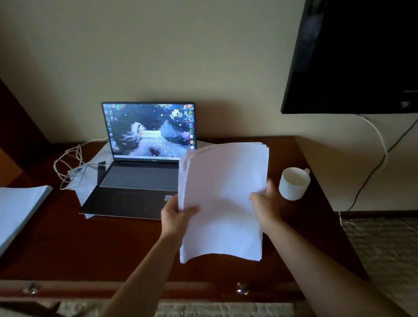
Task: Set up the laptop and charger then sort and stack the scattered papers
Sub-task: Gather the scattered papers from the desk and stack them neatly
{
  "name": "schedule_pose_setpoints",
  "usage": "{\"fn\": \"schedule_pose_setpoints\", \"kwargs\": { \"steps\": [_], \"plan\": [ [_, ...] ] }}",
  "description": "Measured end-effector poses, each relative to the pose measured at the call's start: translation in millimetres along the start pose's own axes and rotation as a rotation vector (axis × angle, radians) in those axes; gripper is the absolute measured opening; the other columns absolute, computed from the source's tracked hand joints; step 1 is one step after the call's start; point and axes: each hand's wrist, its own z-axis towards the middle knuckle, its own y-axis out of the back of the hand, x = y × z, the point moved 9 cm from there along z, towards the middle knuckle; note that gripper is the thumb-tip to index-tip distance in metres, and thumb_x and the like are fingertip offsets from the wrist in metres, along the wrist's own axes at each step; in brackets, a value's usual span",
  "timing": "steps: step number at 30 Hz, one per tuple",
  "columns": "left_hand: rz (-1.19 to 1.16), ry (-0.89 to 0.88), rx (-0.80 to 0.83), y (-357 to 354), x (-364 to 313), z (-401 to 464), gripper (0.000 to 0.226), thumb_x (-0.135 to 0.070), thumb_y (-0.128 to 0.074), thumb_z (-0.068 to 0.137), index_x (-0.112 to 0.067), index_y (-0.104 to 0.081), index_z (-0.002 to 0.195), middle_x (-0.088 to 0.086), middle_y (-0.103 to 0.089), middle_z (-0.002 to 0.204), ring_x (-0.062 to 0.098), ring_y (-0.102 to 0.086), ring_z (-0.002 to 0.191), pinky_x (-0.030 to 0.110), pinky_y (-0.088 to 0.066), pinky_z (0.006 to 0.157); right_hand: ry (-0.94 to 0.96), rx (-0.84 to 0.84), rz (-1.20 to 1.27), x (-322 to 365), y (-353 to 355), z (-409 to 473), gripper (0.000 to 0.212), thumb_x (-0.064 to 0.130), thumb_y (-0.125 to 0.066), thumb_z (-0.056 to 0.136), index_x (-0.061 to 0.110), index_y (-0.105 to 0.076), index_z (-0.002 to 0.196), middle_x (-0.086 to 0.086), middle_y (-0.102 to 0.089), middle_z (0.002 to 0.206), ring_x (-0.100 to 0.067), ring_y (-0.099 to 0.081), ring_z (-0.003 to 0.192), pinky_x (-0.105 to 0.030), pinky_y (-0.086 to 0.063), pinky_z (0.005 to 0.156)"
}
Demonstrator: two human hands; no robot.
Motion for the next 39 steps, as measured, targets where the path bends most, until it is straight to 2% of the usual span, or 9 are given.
{"fn": "schedule_pose_setpoints", "kwargs": {
  "steps": [3,6,10,15,22,25,29,36,39],
  "plan": [
    [-0.058,0.004,-0.048,0,-6,0,0.015,0.001,-0.074,0.077,-0.009,-0.067,0.085,0.009,-0.070,0.082,0.028,-0.067,0.077,0.035,-0.056,0.068,0.074,-0.052,0.040,14,-4,-1,0.028,-0.012,-0.043,0.076,0.011,-0.047,0.093,-0.005,-0.052,0.082,-0.019,-0.047,0.070,-0.009,-0.035,0.048],
    [-0.083,-0.002,-0.072,3,-11,1,0.033,0.001,-0.080,0.070,-0.001,-0.065,0.099,0.012,-0.069,0.088,0.024,-0.067,0.077,0.031,-0.055,0.064,0.136,-0.044,0.093,26,-6,-5,0.040,0.003,-0.048,0.071,0.019,-0.050,0.108,-0.003,-0.061,0.095,-0.011,-0.055,0.074,-0.008,-0.040,0.056],
    [-0.072,-0.035,-0.060,0,-19,-3,0.029,-0.005,-0.084,0.067,-0.011,-0.066,0.089,0.011,-0.069,0.089,0.024,-0.068,0.079,0.034,-0.056,0.068,0.152,-0.060,0.103,23,-5,-9,0.052,-0.005,-0.056,0.078,0.018,-0.048,0.124,-0.001,-0.061,0.105,-0.004,-0.059,0.084,-0.004,-0.043,0.065],
    [-0.054,-0.060,-0.047,-5,-36,1,0.024,-0.010,-0.086,0.066,-0.016,-0.066,0.080,0.003,-0.069,0.080,0.018,-0.067,0.073,0.031,-0.056,0.062,0.164,-0.103,0.069,29,-4,-1,0.071,0.001,-0.060,0.078,0.026,-0.036,0.140,0.006,-0.056,0.128,-0.010,-0.060,0.101,-0.020,-0.046,0.082],
    [-0.102,-0.083,-0.058,-11,-55,10,0.020,-0.007,-0.083,0.071,-0.012,-0.067,0.083,-0.002,-0.068,0.073,0.003,-0.066,0.057,0.017,-0.051,0.049,0.224,-0.068,0.002,49,-17,14,0.086,0.028,-0.072,0.076,0.027,-0.024,0.147,0.010,-0.039,0.146,0.000,-0.038,0.129,-0.025,-0.033,0.108],
    [-0.062,-0.043,-0.051,-12,-43,12,0.019,-0.009,-0.083,0.070,-0.014,-0.066,0.078,0.000,-0.068,0.074,0.011,-0.066,0.063,0.018,-0.051,0.049,0.103,-0.051,0.012,17,-16,11,0.080,0.027,-0.075,0.070,0.022,-0.037,0.140,0.002,-0.058,0.128,-0.011,-0.058,0.112,-0.039,-0.046,0.100],
    [-0.055,-0.016,-0.056,-12,-39,23,0.019,-0.012,-0.084,0.070,-0.013,-0.067,0.079,0.002,-0.069,0.076,0.013,-0.066,0.065,0.024,-0.054,0.055,0.114,-0.060,0.071,17,-17,17,0.060,0.009,-0.071,0.077,0.023,-0.046,0.130,0.002,-0.063,0.117,-0.012,-0.062,0.103,-0.030,-0.050,0.089],
    [0.028,0.119,-0.054,-1,18,38,0.022,-0.016,-0.083,0.072,-0.007,-0.066,0.082,0.010,-0.069,0.083,0.024,-0.066,0.074,0.033,-0.055,0.067,-0.127,0.089,-0.281,-52,-24,19,0.031,0.037,-0.075,0.076,0.009,-0.071,0.089,0.000,-0.072,0.086,-0.017,-0.069,0.085,-0.033,-0.054,0.078],
    [0.057,0.104,-0.059,-14,15,52,0.027,-0.014,-0.080,0.075,-0.008,-0.063,0.094,0.003,-0.065,0.083,0.015,-0.062,0.070,0.028,-0.054,0.063,-0.152,0.029,-0.375,-57,-20,38,0.038,0.038,-0.071,0.078,0.006,-0.069,0.097,-0.006,-0.070,0.095,-0.024,-0.067,0.090,-0.035,-0.054,0.078]
  ]
}}
